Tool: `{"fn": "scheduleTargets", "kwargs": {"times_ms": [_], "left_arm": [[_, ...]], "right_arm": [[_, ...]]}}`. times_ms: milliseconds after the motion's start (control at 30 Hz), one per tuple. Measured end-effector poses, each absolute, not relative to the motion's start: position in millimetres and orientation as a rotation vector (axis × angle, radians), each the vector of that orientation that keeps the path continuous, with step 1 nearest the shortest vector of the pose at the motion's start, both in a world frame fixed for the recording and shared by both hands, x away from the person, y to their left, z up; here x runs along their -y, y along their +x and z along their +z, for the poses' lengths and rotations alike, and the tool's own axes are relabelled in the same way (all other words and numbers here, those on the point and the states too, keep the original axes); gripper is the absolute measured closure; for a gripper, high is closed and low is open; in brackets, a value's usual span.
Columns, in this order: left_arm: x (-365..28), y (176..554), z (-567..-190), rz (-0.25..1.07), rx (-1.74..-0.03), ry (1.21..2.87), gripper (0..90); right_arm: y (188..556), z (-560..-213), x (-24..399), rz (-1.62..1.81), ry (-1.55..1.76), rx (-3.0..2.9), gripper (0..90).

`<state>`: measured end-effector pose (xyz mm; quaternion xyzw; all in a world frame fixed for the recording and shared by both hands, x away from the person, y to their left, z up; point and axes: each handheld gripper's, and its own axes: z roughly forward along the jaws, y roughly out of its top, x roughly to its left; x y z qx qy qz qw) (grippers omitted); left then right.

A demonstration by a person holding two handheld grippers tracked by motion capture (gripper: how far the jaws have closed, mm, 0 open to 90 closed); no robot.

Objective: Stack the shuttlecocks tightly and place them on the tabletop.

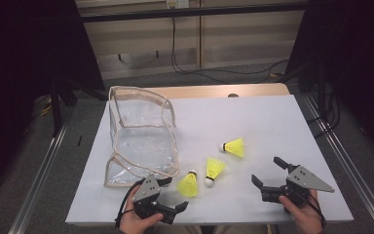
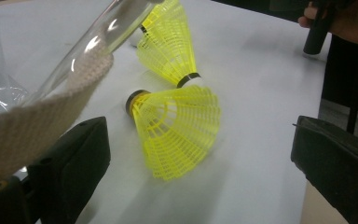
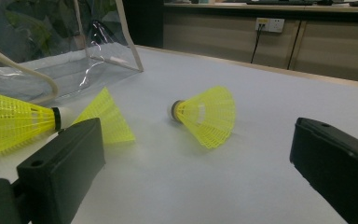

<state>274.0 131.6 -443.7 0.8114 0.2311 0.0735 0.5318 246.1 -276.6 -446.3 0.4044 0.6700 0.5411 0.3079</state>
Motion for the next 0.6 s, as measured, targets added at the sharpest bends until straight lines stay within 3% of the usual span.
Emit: {"fn": "scheduleTargets", "kwargs": {"times_ms": [600], "left_arm": [[-117,275,-444,0.199,-0.569,1.966,7.2]], "right_arm": [[246,-446,277,1.43,1.07,-1.769,2.3]]}}
